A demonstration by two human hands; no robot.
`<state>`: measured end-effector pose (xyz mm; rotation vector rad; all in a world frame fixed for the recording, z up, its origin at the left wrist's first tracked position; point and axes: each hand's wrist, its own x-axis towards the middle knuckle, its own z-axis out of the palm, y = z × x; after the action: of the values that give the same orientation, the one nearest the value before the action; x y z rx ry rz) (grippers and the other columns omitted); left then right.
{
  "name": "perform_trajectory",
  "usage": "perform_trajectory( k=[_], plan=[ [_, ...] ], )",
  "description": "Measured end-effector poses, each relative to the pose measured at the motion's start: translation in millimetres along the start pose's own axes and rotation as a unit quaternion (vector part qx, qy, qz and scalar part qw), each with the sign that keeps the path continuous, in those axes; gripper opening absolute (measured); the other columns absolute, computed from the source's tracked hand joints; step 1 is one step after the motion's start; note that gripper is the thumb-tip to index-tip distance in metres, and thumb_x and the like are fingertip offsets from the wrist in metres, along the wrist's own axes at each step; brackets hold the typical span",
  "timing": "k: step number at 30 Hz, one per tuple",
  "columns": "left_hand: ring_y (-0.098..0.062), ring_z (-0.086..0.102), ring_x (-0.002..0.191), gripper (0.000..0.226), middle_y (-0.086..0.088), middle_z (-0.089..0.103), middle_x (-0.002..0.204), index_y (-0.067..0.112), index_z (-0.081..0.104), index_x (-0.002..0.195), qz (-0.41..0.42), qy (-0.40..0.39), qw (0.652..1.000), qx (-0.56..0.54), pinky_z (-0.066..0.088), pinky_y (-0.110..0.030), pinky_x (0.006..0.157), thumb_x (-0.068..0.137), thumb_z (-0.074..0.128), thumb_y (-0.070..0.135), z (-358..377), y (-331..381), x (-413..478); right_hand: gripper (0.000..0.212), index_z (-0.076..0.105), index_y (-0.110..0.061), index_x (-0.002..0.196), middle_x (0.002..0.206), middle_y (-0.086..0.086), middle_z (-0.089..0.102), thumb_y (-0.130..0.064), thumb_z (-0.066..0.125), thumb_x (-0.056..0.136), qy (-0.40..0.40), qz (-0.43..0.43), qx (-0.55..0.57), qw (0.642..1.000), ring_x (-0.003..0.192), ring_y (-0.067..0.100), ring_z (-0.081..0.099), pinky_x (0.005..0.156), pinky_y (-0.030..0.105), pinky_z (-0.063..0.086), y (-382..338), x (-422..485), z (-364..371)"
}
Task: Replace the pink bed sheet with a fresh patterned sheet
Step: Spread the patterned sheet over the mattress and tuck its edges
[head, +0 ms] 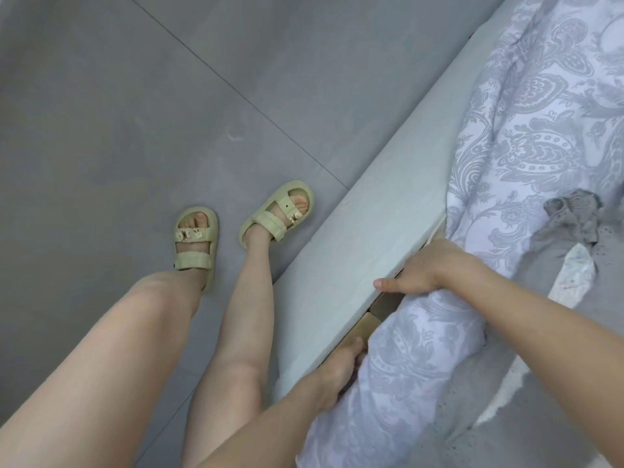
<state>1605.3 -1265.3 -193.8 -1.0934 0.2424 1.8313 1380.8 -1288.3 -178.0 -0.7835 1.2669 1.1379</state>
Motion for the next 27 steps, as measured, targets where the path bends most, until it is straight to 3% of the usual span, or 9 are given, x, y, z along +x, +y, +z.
perform_trajectory(
  k=[4, 7, 9, 11, 15, 21, 23, 25, 27],
  plan=[
    [-0.011, 0.061, 0.077, 0.05, -0.003, 0.067, 0.099, 0.015, 0.065, 0.092, 0.042, 0.054, 0.997, 0.021, 0.048, -0.019, 0.069, 0.1, 0.028, 0.047, -31, 17, -7, 0.089, 0.046, -0.023, 0.138, 0.148, 0.0, 0.039, -0.082, 0.013, 0.08, 0.016, 0.021, 0.008, 1.0, 0.137, 0.022, 0.035, 0.108, 0.035, 0.026, -5, 11, 0],
    [-0.012, 0.06, 0.071, 0.049, -0.011, 0.067, 0.095, 0.009, 0.063, 0.091, 0.088, 0.115, 0.987, 0.076, 0.048, -0.016, 0.067, 0.103, 0.024, 0.035, -59, 26, -20, 0.083, 0.065, -0.018, 0.103, 0.115, 0.001, 0.063, -0.078, 0.012, 0.084, 0.056, 0.01, 0.056, 0.997, 0.116, 0.025, 0.053, 0.089, 0.033, 0.036, -7, 5, 0],
    [-0.012, 0.057, 0.067, 0.04, -0.009, 0.066, 0.086, 0.01, 0.058, 0.087, 0.116, 0.148, 0.98, 0.065, 0.042, -0.017, 0.059, 0.103, 0.027, 0.029, -73, 33, -33, 0.074, 0.06, -0.015, 0.075, 0.083, 0.0, 0.059, -0.072, 0.015, 0.089, 0.133, 0.009, 0.139, 0.981, 0.093, 0.024, 0.057, 0.075, 0.032, 0.037, -6, -1, -1],
    [-0.013, 0.057, 0.067, 0.034, -0.005, 0.065, 0.079, 0.01, 0.056, 0.085, 0.143, 0.174, 0.972, 0.061, 0.04, -0.019, 0.062, 0.102, 0.031, 0.025, -80, 45, -45, 0.066, 0.053, -0.014, 0.068, 0.077, 0.003, 0.059, -0.061, 0.016, 0.095, 0.24, 0.015, 0.2, 0.95, 0.084, 0.026, 0.057, 0.071, 0.033, 0.038, -7, 0, -1],
    [-0.016, 0.058, 0.069, 0.027, -0.005, 0.066, 0.077, 0.008, 0.057, 0.084, 0.226, 0.198, 0.953, 0.045, 0.044, -0.021, 0.068, 0.101, 0.038, 0.017, -64, 90, -61, 0.054, 0.057, -0.013, 0.05, 0.048, 0.004, 0.057, -0.038, 0.028, 0.089, 0.483, 0.014, 0.063, 0.873, 0.051, 0.028, 0.056, 0.07, 0.038, 0.044, 21, -9, 0],
    [-0.018, 0.06, 0.073, 0.027, -0.006, 0.068, 0.08, 0.01, 0.058, 0.083, 0.286, 0.157, 0.943, 0.067, 0.048, -0.026, 0.076, 0.099, 0.037, 0.014, -3, 169, -75, 0.038, 0.065, -0.01, 0.049, 0.048, 0.006, 0.056, -0.028, 0.055, 0.081, 0.509, 0.059, -0.084, 0.854, 0.054, 0.028, 0.057, 0.095, 0.05, 0.035, 118, -26, -22],
    [-0.017, 0.059, 0.073, 0.026, -0.005, 0.067, 0.08, 0.011, 0.058, 0.082, 0.292, 0.136, 0.944, 0.075, 0.048, -0.024, 0.074, 0.098, 0.038, 0.013, 21, 193, -74, 0.04, 0.071, -0.011, 0.066, 0.064, 0.006, 0.064, -0.029, 0.046, 0.092, 0.471, 0.068, -0.114, 0.872, 0.071, 0.028, 0.062, 0.106, 0.054, 0.031, 140, -39, -42],
    [-0.017, 0.058, 0.077, 0.024, -0.004, 0.066, 0.082, 0.013, 0.058, 0.082, 0.289, 0.123, 0.946, 0.085, 0.047, -0.023, 0.075, 0.097, 0.039, 0.013, 45, 217, -68, 0.042, 0.07, -0.016, 0.094, 0.094, 0.003, 0.067, -0.033, 0.033, 0.099, 0.436, 0.067, -0.138, 0.887, 0.1, 0.026, 0.058, 0.114, 0.053, 0.012, 166, -40, -61],
    [-0.017, 0.055, 0.079, 0.022, -0.003, 0.063, 0.084, 0.014, 0.057, 0.08, 0.277, 0.117, 0.949, 0.091, 0.044, -0.024, 0.074, 0.096, 0.041, 0.014, 69, 240, -58, 0.022, 0.073, -0.019, 0.084, 0.083, 0.002, 0.068, -0.034, 0.057, 0.089, 0.388, 0.029, -0.179, 0.904, 0.091, 0.027, 0.061, 0.11, 0.057, 0.022, 188, -38, -78]
  ],
)
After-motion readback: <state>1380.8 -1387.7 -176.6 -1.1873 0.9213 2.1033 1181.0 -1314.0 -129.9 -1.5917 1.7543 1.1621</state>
